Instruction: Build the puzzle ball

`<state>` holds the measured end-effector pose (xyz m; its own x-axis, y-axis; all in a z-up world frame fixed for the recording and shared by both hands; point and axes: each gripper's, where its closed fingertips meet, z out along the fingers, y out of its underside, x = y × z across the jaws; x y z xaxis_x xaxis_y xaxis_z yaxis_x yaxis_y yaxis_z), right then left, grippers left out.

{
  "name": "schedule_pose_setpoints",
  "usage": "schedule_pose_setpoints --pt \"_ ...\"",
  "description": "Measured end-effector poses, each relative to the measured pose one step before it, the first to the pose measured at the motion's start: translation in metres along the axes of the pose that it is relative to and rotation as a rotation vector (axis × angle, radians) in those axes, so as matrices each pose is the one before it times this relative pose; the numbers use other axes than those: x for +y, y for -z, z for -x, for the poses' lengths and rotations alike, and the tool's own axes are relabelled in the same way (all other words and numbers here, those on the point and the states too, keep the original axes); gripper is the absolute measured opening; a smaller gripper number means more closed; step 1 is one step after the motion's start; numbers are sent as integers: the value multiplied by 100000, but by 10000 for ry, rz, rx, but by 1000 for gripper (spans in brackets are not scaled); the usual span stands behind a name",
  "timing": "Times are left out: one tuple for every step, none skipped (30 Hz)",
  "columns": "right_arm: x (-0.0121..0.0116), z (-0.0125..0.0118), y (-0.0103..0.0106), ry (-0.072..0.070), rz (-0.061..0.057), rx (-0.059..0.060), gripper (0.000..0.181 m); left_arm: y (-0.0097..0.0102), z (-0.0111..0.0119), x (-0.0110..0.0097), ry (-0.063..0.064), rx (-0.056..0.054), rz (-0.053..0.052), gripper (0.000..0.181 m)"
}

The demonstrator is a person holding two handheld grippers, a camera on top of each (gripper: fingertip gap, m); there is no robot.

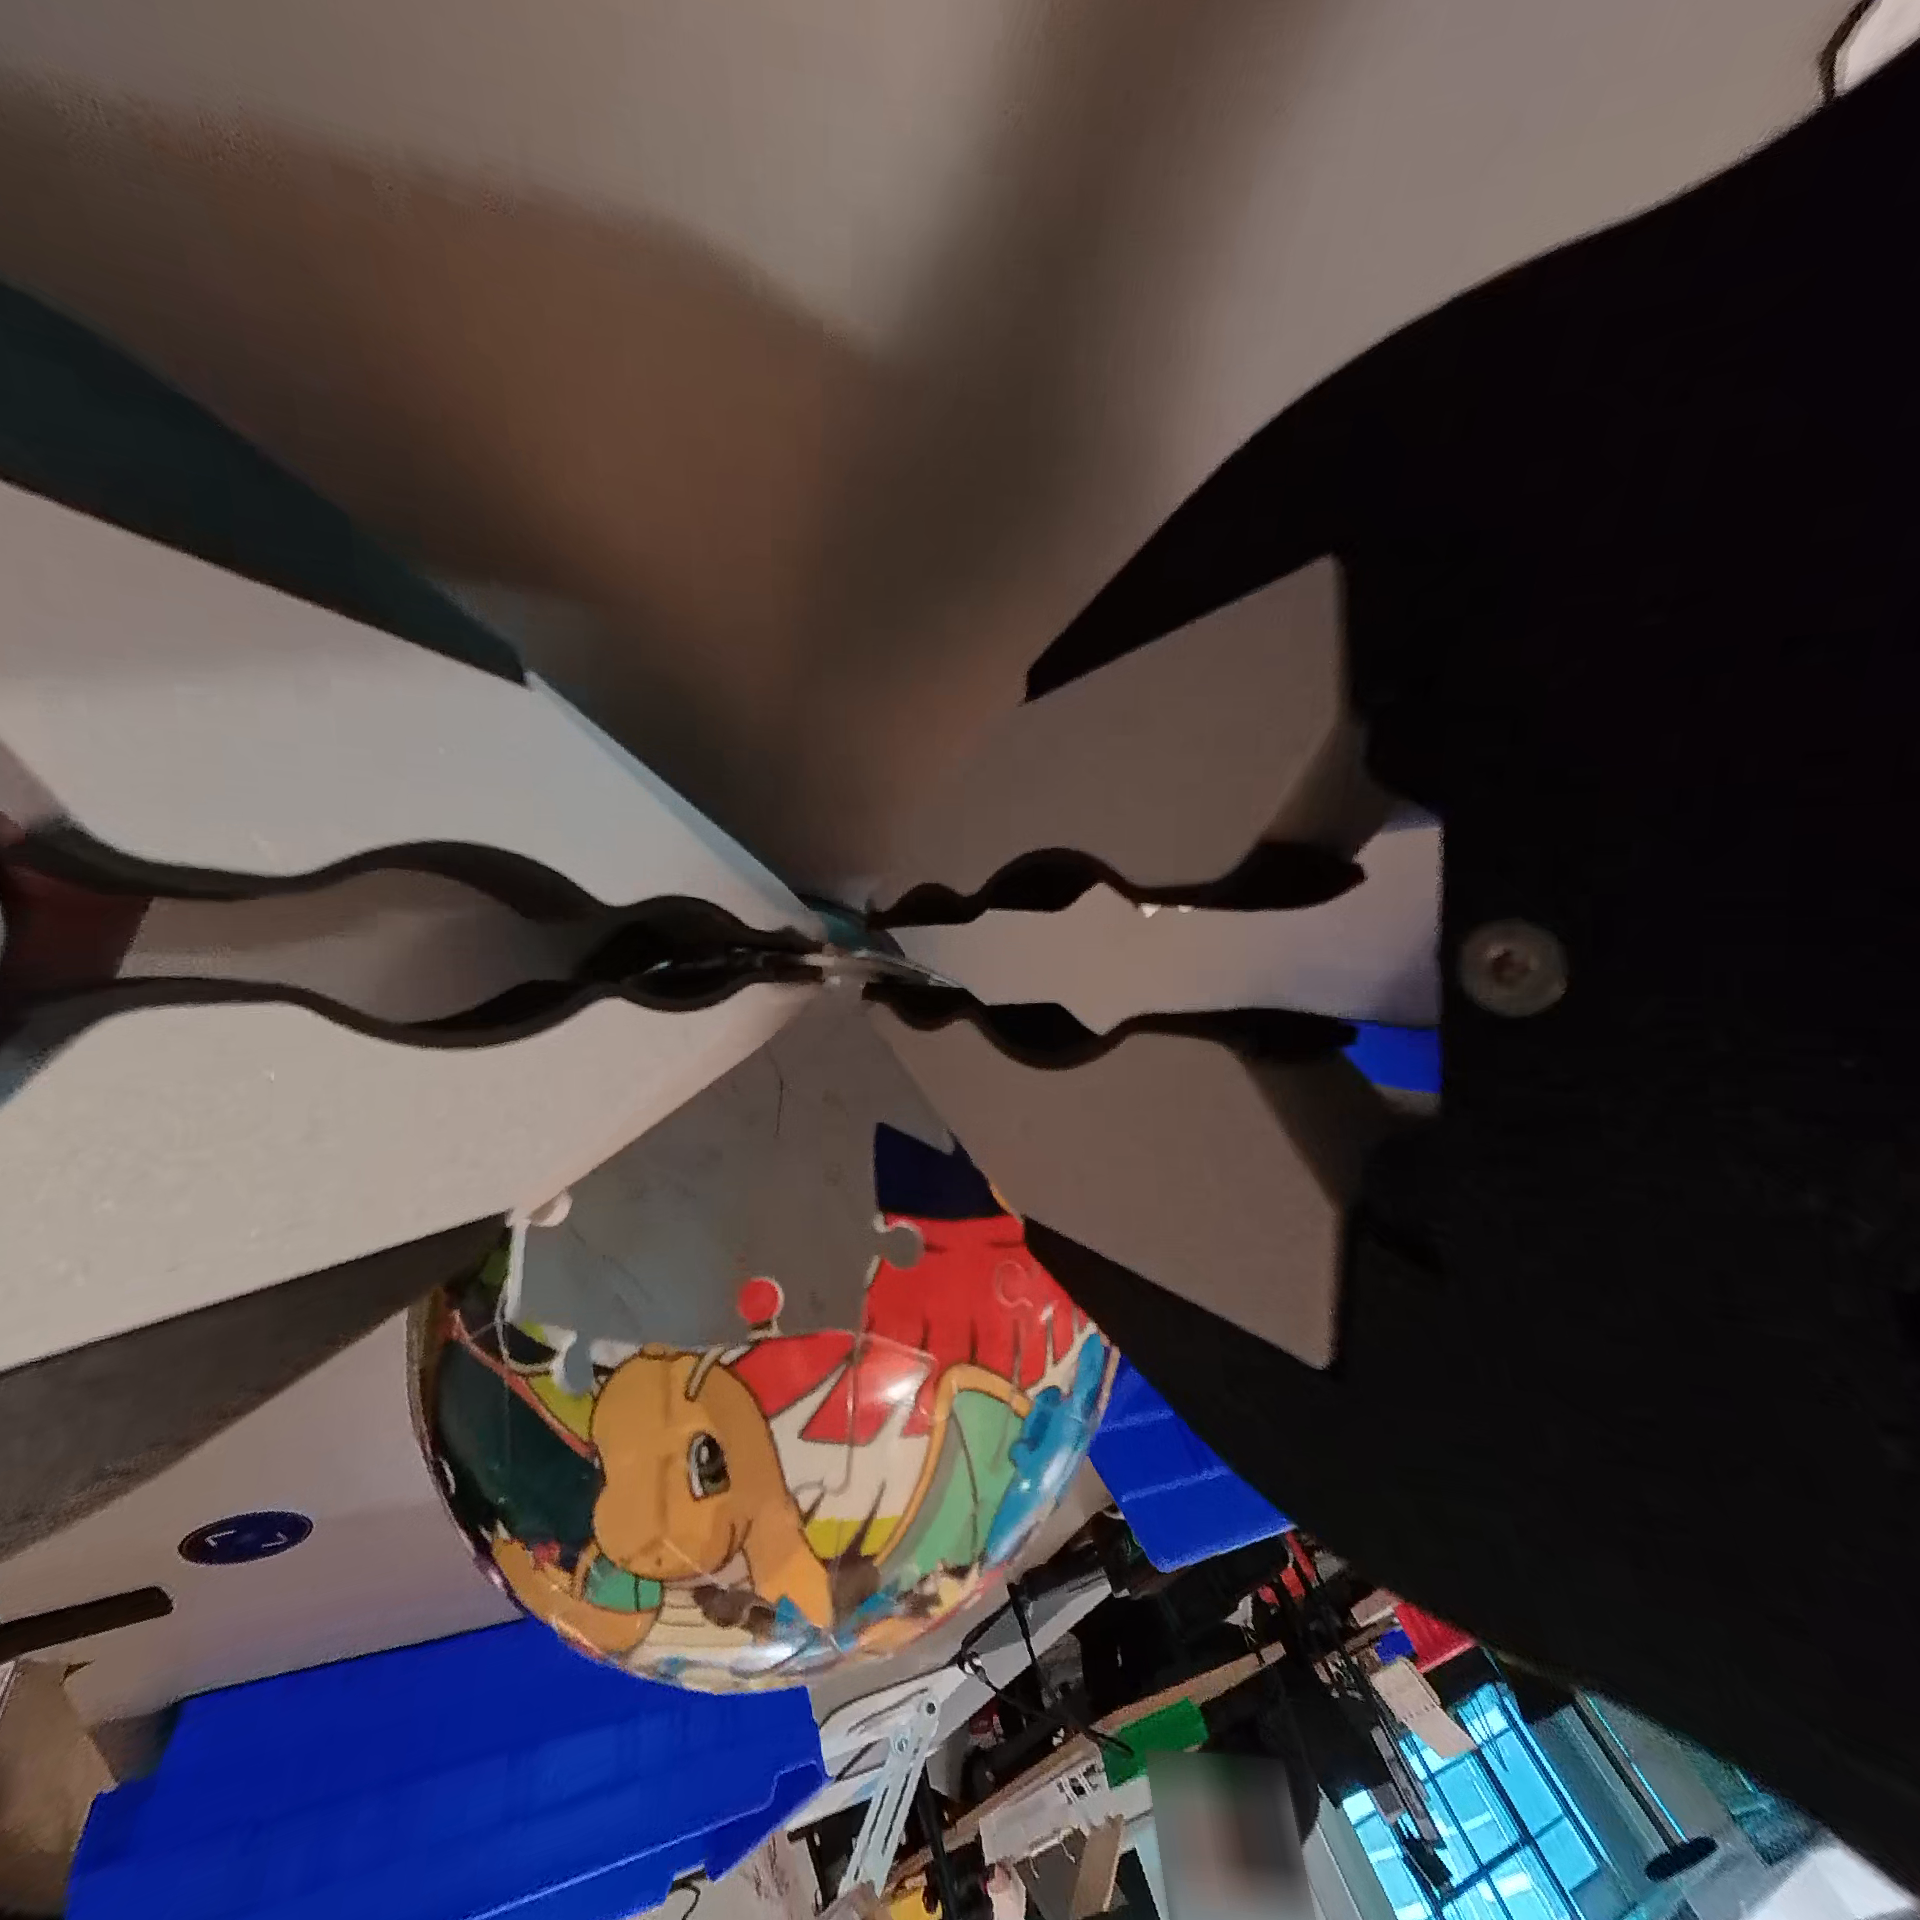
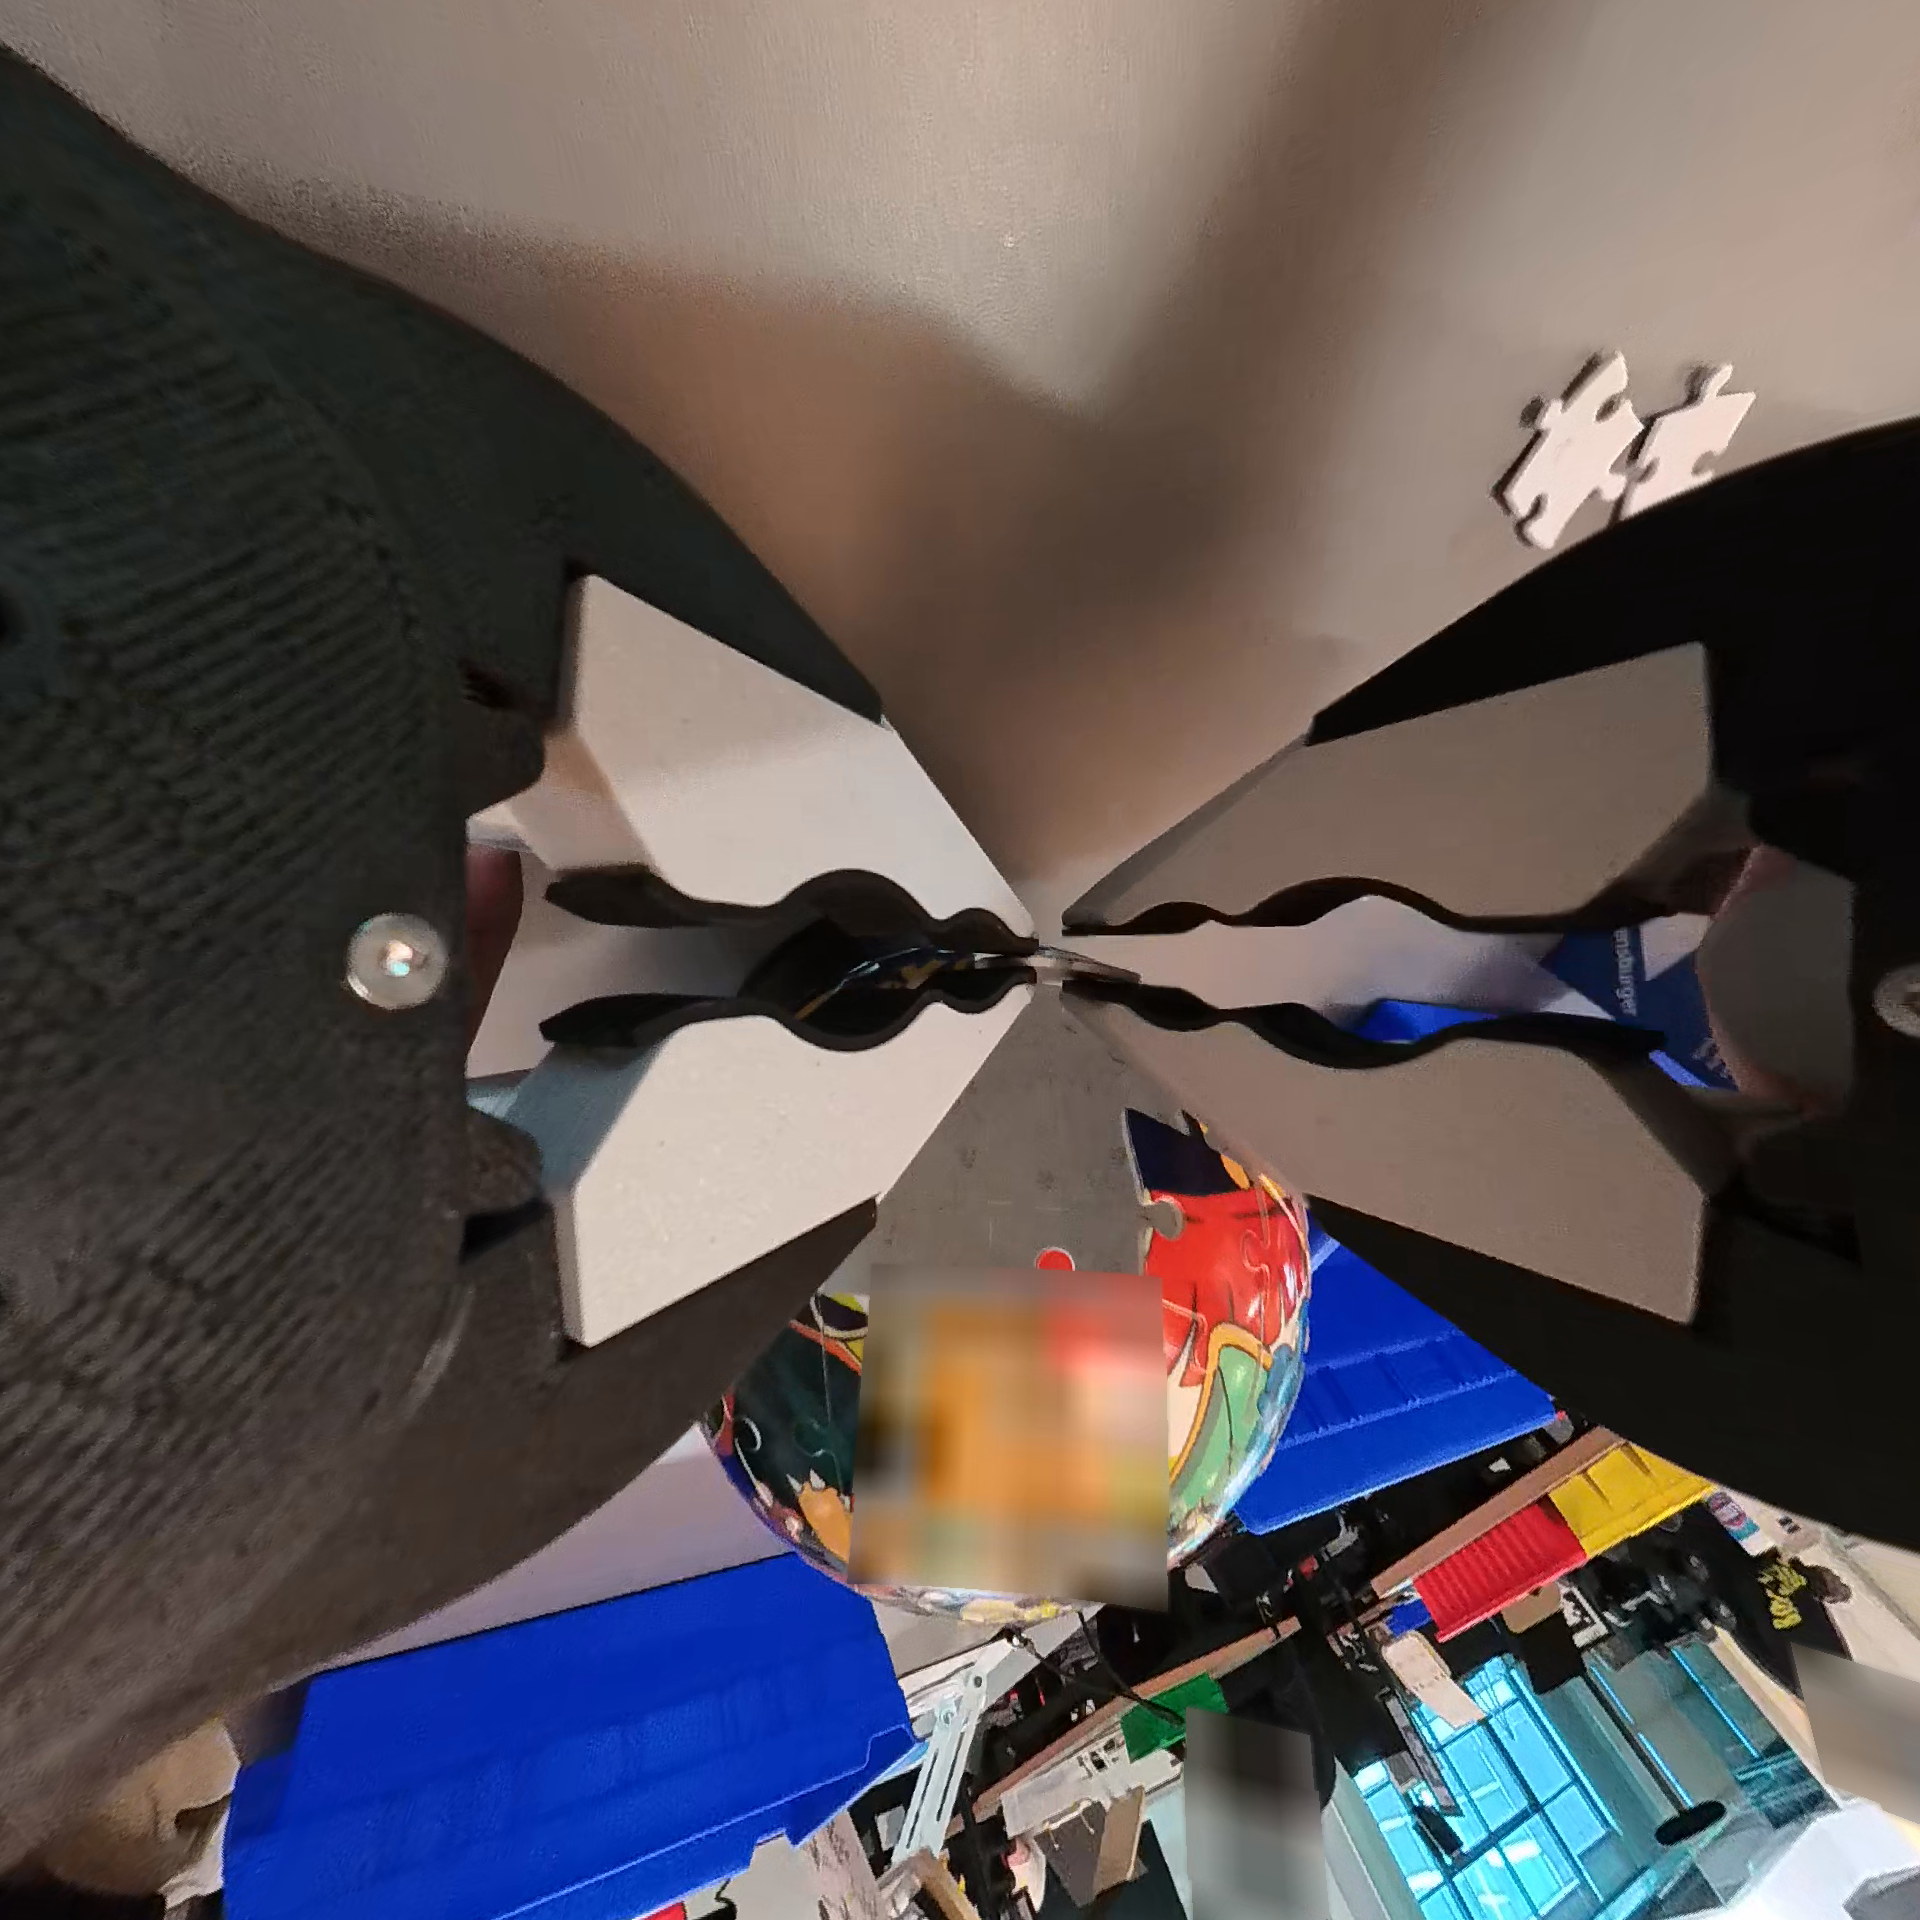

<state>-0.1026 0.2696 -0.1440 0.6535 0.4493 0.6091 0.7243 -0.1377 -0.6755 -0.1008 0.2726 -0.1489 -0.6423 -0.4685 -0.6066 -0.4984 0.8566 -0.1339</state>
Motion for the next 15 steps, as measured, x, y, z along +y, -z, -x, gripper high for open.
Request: schedule_pose_setpoints --pt "10 29 -16 5 -2 -5 0 0 -59 -11 -36 -68 35 8" --pt "0 10 -17 -5 -9 -8 0 -3 -52 -41 -24 -72 -3 8" --pt "4 22 -10 -7 -18 -22 0 -45 38 -70 -28 -111 -31 7" --pt "-18 35 -5 -23 -29 -24 0 -68 91 -80 -32 -137 -57 4" --pt "-49 15 7 22 -61 -3 0 -57 3 -33 -52 -59 -35 0" --pt "-66 -5 20 66 -82 28 0 1 4 -48 -46 -19 -53 0" --pt "-43 1 29 109 -70 31 0 35 29 -27 0 14 -28 0" --pt "-73 -26 71 156 -89 64 2 31 17 28 0 31 23 0" --pt "-224 149 151 208 -200 -36 7 23 2 0 -46 27 8 0" --pt "-384 347 209 254 -296 -114 13 4 -10 -14 -46 22 -7 0" --pt "-231 164 226 201 -195 46 17 -1 9 -7 -25 27 -3 0" --pt "-101 146 230 213 -115 63 21 8 -12 -3 -27 35 -7 0" --pt "-68 242 246 267 -135 10 22 15 -1 23 -61 47 5 0" --pt "117 -15 194 155 -43 156 22 36 -25 62 -76 78 28 0" --pt "284 -45 107 79 65 101 22 49 -53 52 -80 104 37 0"
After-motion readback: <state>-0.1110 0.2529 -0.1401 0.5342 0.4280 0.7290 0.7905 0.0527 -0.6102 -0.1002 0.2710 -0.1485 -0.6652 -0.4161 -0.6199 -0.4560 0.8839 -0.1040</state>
